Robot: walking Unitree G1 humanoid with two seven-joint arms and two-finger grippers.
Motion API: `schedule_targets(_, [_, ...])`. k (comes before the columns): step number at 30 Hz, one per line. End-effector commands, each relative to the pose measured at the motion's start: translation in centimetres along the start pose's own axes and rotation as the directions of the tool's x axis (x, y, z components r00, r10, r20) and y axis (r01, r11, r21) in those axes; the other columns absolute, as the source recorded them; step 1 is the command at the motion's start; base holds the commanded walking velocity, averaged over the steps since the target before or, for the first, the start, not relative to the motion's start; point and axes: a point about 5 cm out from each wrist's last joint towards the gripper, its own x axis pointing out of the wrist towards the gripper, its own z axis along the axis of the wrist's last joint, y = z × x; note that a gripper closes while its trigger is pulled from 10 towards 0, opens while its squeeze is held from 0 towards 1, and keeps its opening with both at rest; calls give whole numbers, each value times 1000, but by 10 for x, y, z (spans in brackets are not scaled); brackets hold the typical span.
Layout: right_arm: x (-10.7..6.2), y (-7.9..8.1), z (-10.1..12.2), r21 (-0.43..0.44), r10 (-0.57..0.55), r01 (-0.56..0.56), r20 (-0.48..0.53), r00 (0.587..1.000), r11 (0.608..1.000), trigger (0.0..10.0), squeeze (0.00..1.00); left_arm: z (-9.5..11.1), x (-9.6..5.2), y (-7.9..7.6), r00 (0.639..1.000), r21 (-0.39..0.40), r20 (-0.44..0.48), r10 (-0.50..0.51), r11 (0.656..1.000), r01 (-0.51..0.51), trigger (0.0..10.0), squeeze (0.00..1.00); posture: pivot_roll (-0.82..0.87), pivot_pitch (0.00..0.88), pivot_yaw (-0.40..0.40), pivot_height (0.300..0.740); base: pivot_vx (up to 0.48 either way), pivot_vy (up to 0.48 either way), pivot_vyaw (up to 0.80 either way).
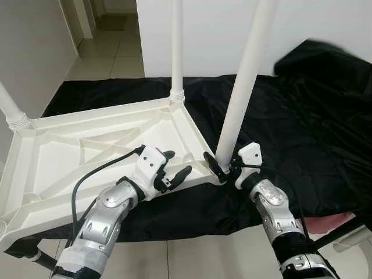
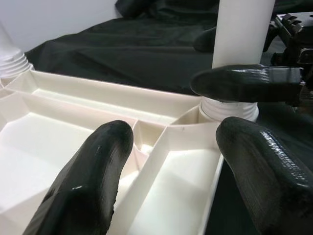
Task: Building children table
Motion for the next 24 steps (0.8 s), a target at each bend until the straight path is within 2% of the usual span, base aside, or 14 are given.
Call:
schedule_targets(1, [-2, 5, -4, 2, 51, -51, -34, 998, 999, 10000, 0, 0, 1, -12, 995, -9, -11, -103, 995, 103, 10000, 0, 14, 0, 20, 740, 0, 0, 0])
schedule_targets(3, [-3, 7, -6, 3, 110, -110, -66, 992, 994, 10000, 0, 0, 0, -26, 984, -22, -10, -180, 983, 180, 10000, 0, 9, 0, 26, 740, 0, 0, 0])
schedule_targets(8, [-1, 9, -4, -18, 152, -154, -72, 986, 988, 10000, 0, 1, 2, -39, 970, -8, -10, -244, 970, 244, 10000, 0, 9, 0, 23, 740, 0, 0, 0])
schedule_targets(16, [2, -1, -2, -31, 156, -160, -91, 984, 987, 10000, 0, 6, 4, -42, 970, -22, 0, -244, 970, 244, 10000, 0, 14, 0, 15, 740, 0, 0, 0])
schedule_targets(20, [8, -7, 0, -50, 171, -177, -106, 980, 983, 10000, 0, 5, 4, -50, 960, 4, -21, -278, 961, 278, 10000, 0, 22, 0, 14, 740, 0, 0, 0])
schedule_targets(21, [9, -9, 0, -56, 176, -183, -109, 978, 982, 7882, 0, 5, 4, -51, 959, 7, -24, -283, 959, 283, 10000, 0, 20, 0, 20, 740, 0, 0, 0])
schedule_targets(22, [10, -10, 1, -59, 179, -186, -110, 978, 981, 6627, 0, 5, 4, -51, 958, 7, -24, -286, 958, 287, 10000, 0, 20, 0, 20, 740, 0, 0, 0])
schedule_targets(23, [10, -10, 1, -59, 179, -186, -110, 978, 981, 6627, 0, 5, 4, -51, 958, 7, -24, -286, 958, 287, 10000, 0, 20, 0, 20, 740, 0, 0, 0])
schedule_targets(24, [10, -11, 0, -62, 184, -193, -120, 975, 979, 4039, 0, 5, 5, -51, 957, 15, -29, -289, 957, 289, 10000, 0, 20, 0, 20, 740, 0, 0, 0])
